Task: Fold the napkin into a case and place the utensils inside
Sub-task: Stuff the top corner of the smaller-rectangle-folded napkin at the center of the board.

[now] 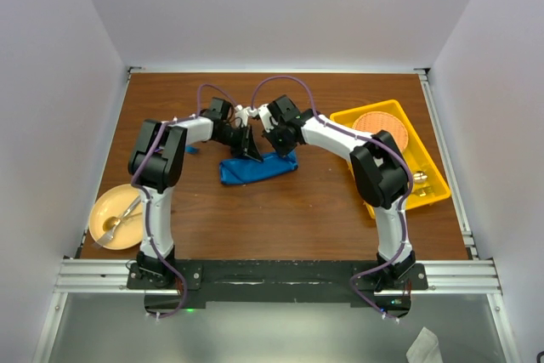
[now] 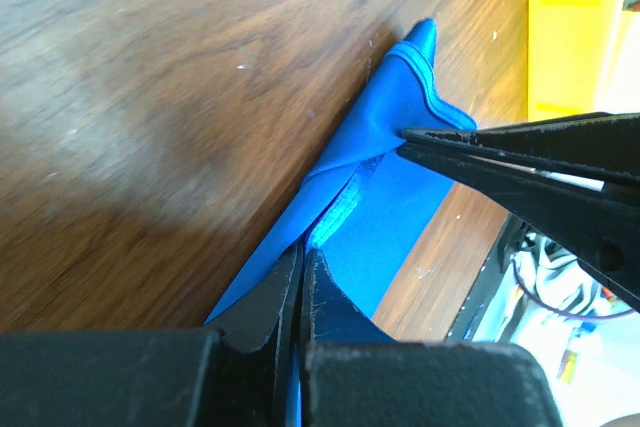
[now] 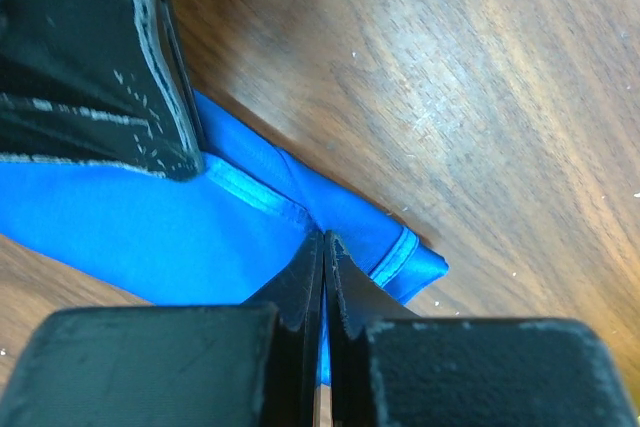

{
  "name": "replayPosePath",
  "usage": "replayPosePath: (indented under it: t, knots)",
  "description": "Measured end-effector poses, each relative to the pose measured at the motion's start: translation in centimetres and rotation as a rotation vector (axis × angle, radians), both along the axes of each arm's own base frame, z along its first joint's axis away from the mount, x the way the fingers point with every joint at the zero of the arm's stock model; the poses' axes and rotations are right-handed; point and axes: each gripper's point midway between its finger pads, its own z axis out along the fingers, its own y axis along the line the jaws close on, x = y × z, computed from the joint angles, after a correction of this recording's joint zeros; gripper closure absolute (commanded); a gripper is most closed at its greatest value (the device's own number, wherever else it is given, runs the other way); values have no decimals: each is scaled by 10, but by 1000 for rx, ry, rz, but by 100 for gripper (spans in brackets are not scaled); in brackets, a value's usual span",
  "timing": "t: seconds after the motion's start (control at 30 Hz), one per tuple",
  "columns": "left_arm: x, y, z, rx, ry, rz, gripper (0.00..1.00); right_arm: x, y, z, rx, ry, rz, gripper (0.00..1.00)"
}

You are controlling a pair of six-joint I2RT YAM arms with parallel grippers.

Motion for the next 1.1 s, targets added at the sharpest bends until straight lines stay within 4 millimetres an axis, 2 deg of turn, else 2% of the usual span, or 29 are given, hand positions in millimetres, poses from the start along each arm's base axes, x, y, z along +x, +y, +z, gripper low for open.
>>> replayPosePath:
  t: [0.07, 0.13, 0.4, 0.47, 0.67, 0.77, 0.83, 0.9, 1.1]
  knots:
    - [1, 1, 0, -7, 6, 8, 100, -1, 0, 0, 0, 2, 2, 83]
    - [1, 1, 0, -10, 9, 10, 100, -1, 0, 0, -1, 5, 5, 65]
    - [1, 1, 0, -23, 16, 10, 100, -3, -1, 3, 3, 17, 46, 48]
    - [1, 1, 0, -25, 17, 9, 100, -3, -1, 3, 0, 16, 70, 47]
    - [2, 0, 1, -30, 18, 6, 100, -2, -3, 3, -23, -3, 134, 55]
    - [2, 0, 1, -32, 16, 5, 100, -1, -3, 3, -30, -11, 157, 63]
    - [2, -1, 2, -33, 18, 8, 100, -1, -4, 2, -34, -15, 171, 72]
    - [2, -3, 2, -35, 20, 9, 100, -1, -4, 2, -38, -17, 184, 88]
    - [1, -7, 3, -37, 14, 0, 100, -2, -2, 0, -34, -14, 213, 97]
